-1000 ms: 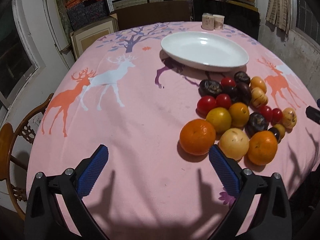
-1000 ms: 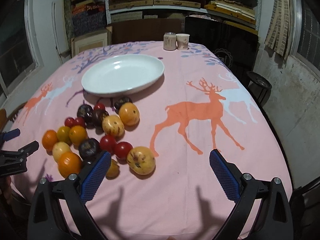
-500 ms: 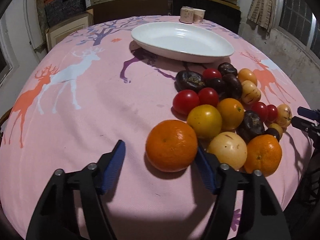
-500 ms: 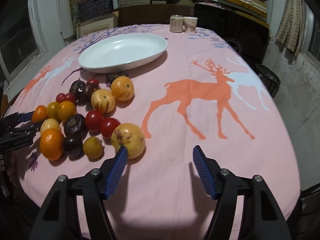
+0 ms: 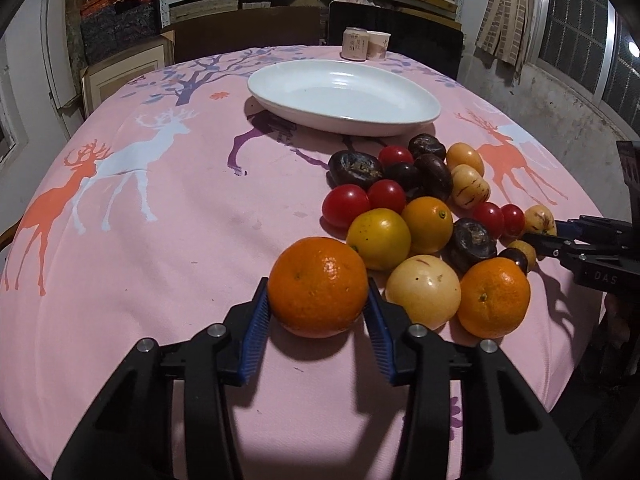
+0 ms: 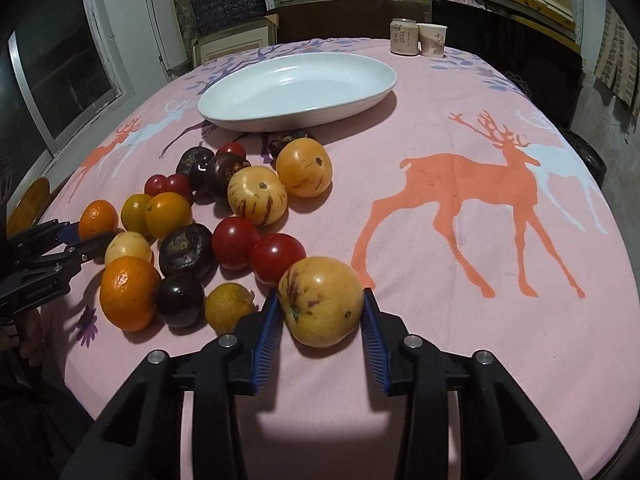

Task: Organize fruits
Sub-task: 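Grasp a large mandarin orange with the left tool while the right tool grasps a speckled yellow apple, then carry both fruits over the white plate and open both tools to release them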

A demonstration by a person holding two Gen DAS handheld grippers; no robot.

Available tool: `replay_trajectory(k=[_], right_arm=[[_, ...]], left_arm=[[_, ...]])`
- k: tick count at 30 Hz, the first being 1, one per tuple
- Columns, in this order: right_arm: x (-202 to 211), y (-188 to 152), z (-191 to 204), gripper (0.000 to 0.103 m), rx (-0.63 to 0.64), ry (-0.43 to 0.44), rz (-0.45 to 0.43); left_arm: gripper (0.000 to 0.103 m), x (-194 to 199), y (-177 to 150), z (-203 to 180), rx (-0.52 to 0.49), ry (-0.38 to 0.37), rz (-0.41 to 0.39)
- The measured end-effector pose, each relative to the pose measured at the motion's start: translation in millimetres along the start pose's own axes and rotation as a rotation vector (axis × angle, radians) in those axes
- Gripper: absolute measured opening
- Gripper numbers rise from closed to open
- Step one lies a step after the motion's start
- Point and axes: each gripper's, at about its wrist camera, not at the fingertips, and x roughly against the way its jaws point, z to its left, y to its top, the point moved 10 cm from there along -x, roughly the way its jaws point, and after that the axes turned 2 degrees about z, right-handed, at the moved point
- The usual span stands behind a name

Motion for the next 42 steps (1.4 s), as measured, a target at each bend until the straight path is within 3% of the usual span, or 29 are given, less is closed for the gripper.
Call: replay_trajectory(k=[14,21,26,31,37,42], right_arm=[[14.7,8.7,-0.4,0.040,-0.043,0.080,-0.058],[25.1,32.5,-4.3,0.040,-0.058,0.093,-0.100],[28.2,76.6,-9.9,0.040,-0.056,0.085,-0.129],[16.0,156.0,-17.5,0.040,-0.079,0.110,-0.155],[-58.4,245.2,-16.9,0.040,-0.132,0.149,-0.089],[-140.0,279.4,-21.8,0.040,-0.187,0.121,0.014]], left_arm=[[0.044,16.9,6.8,-2.1,0.005,-0.029,-0.043],[0.044,22.2,28.8,4.5,0.027,-0.046,-0.061],[0.044,17.0,72.9,8.4,0.020,-0.046,-0.078],[0.044,-2.3,145.2,13.3,0.016,-0.046,-0.111],[0.044,-84.9,227.6,26.0,0.037,-0.043,-0.030],[0.044,-158.8,249.0,36.3,0.042,0.005,0.087]])
